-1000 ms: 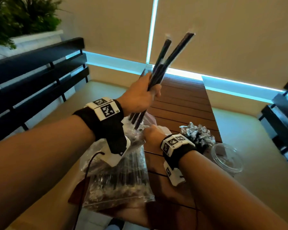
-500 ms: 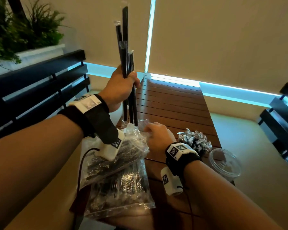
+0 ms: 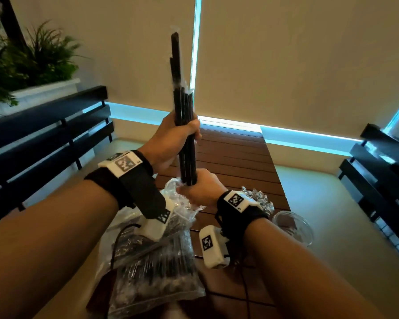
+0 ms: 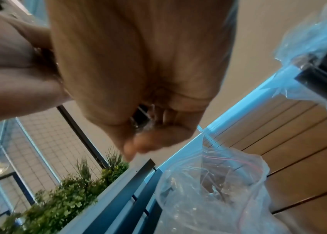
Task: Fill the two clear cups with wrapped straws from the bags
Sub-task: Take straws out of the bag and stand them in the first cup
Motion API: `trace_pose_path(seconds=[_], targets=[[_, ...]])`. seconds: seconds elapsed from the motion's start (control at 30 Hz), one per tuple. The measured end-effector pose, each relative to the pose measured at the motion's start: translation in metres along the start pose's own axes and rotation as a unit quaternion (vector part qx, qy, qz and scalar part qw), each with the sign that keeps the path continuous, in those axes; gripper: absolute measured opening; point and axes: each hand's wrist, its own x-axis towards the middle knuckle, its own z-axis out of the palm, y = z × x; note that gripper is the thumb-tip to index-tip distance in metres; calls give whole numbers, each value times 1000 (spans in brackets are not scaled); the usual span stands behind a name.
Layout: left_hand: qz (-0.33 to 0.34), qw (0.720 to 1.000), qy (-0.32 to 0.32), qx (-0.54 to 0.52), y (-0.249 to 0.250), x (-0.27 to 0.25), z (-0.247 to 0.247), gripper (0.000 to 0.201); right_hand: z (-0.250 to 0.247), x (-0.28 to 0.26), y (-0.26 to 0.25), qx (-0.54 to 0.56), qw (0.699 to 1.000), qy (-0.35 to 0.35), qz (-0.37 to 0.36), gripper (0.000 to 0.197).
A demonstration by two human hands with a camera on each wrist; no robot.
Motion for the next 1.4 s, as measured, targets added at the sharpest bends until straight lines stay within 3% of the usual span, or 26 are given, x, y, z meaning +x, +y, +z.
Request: trace_pose_path(seconds=[0.1,0.23,0.3,0.37,0.43,0.5,0.57,0.63,0.7,0.8,0.93,1.0,1.03,1.13,1.23,1.33,1.4], targets=[[32,998,6,49,-2,-6,19,16,-7,-2,-6,-37,997,57,-24,18],[29,993,-1,110,-6,-7,34,32,-29,-10,-14,-72,997,-18,-19,36],[36,993,11,115,-4,-5,33,33,-58,-20,-19,-32,999,-3,-30,47],[40,990,20,132,-6,-2,30,35,-94,-37,-34,108,984,129,-49,42],[36,982,0,187,-11,0,32,47,-131,-55,-57,217,928,286,-95,33],[31,966,-31,254,-14,-3,39,51,-156,-70,-81,202,887,387,-149,40],[33,954,-55,293,-14,-7,48,52,-168,-79,-100,127,875,428,-189,45],[50,950,-62,301,-9,-8,60,52,-167,-76,-107,43,901,397,-172,51],[65,962,-54,259,-5,-5,75,50,-149,-70,-105,-29,939,319,-121,55],[63,977,-53,197,-7,-4,90,41,-129,-63,-91,-68,938,319,-120,46],[62,978,-29,198,-11,-2,96,28,-132,-69,-66,82,936,302,-163,41],[86,973,-26,213,-6,0,104,9,-126,-69,-52,157,921,321,-156,51],[98,968,-29,228,-1,-1,111,6,-122,-69,-49,175,911,343,-151,47],[117,961,-83,238,4,-4,128,32,-125,-68,-47,204,880,404,-140,19],[48,947,-212,236,-8,-1,129,30,-131,-72,-31,218,869,430,-115,21],[-27,880,-333,339,-42,3,116,71,-129,-73,-7,237,866,430,-91,21],[-63,843,-367,387,-68,3,106,105,-125,-71,9,241,865,434,-75,20]])
